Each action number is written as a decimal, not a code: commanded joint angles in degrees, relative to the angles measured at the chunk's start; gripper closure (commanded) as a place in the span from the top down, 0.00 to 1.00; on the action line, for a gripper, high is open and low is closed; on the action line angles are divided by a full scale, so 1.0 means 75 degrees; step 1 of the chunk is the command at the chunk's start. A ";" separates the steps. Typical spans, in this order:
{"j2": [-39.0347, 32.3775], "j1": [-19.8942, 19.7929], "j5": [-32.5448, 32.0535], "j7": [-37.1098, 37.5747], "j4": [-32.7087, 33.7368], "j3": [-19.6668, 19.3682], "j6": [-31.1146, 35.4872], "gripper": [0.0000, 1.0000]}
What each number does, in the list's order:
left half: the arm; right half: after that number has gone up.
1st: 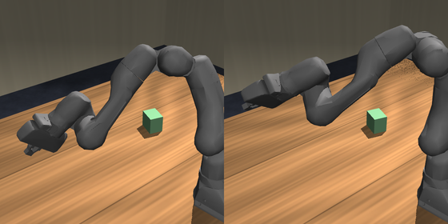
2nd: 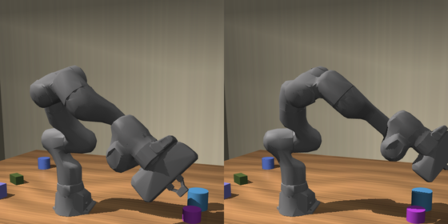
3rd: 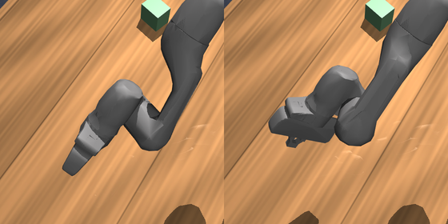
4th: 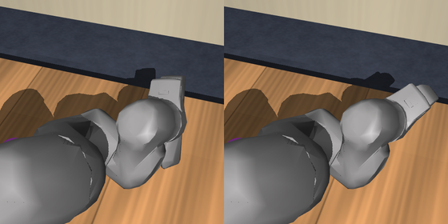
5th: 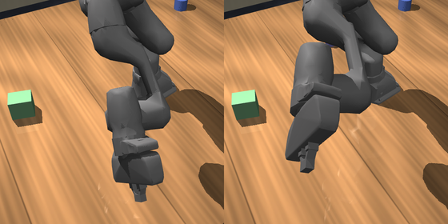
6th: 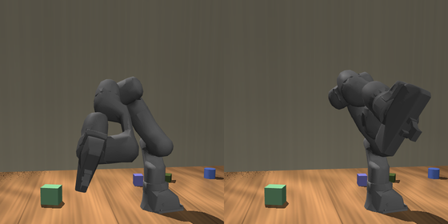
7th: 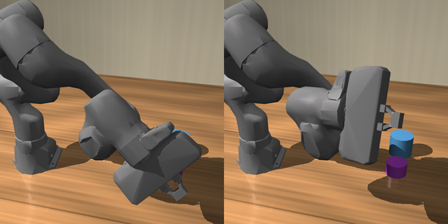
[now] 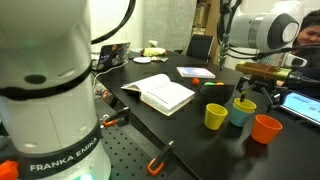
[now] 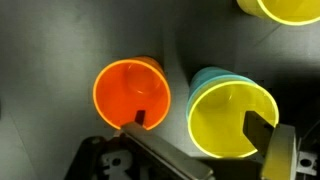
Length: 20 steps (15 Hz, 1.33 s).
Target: Unstack the cups
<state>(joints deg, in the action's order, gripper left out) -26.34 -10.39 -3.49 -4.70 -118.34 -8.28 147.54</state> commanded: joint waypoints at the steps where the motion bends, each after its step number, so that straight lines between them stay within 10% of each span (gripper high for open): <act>1: -0.0319 0.0127 -0.0236 0.0235 0.0335 -0.0151 -0.0017 1.00; 13: -0.0334 0.0257 -0.0362 0.0311 0.0603 -0.0197 -0.0252 0.00; 20: -0.0128 0.0286 -0.0190 0.0485 0.0891 -0.0083 -0.1556 0.01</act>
<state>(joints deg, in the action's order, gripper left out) -28.40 -8.79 -4.70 -2.50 -113.00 -8.75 140.75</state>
